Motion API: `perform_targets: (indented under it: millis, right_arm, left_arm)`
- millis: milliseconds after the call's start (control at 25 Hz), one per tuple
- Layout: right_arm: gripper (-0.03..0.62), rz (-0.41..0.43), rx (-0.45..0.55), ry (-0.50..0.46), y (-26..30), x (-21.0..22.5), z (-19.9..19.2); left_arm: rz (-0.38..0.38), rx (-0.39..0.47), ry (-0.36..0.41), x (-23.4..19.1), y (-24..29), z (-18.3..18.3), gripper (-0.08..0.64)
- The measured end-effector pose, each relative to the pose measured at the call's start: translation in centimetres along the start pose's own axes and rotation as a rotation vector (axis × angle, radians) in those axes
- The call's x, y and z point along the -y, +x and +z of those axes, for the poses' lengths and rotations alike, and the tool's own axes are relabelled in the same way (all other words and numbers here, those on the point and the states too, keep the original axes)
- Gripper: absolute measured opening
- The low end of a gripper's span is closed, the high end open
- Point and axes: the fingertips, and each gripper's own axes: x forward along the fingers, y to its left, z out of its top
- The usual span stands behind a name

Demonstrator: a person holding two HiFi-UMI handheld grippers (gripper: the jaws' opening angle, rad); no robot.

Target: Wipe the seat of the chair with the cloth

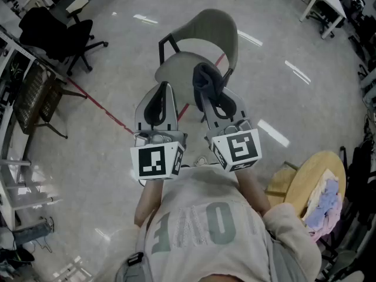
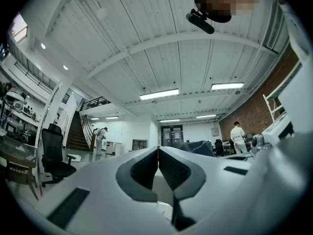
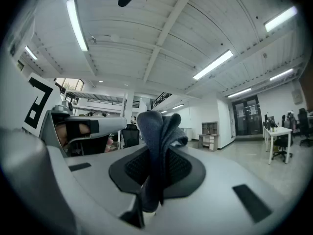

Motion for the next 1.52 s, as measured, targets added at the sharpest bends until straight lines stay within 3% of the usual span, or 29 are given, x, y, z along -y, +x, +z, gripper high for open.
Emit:
perform_targets:
  millis: [440, 680, 1000, 1240, 1520]
  right_arm:
    - [0.057, -0.013, -0.013, -0.011, 1.0, 1.4, -0.3]
    - [0.057, 0.050, -0.018, -0.080, 1.8, 1.5, -0.5]
    - [0.057, 0.064, -0.074, 0.001, 5.0, 2.4, -3.8]
    - [0.057, 0.028, -0.085, 0.049, 9.5, 4.7, -6.0]
    - [0.057, -0.030, -0.085, 0.054, 19.1, 8.9, -5.8]
  left_arm:
    - [0.057, 0.017, 0.034, -2.0, 0.7, 0.1, 0.015]
    - [0.142, -0.026, 0.047, -4.2, 0.2, -0.4, 0.015]
    - [0.247, -0.043, 0.044, -8.9, 0.6, -2.5, 0.015]
    - [0.227, -0.016, 0.043, -11.4, 4.8, -4.6, 0.015]
    - [0.154, 0.006, 0.019, -15.9, 15.6, -5.9, 0.015]
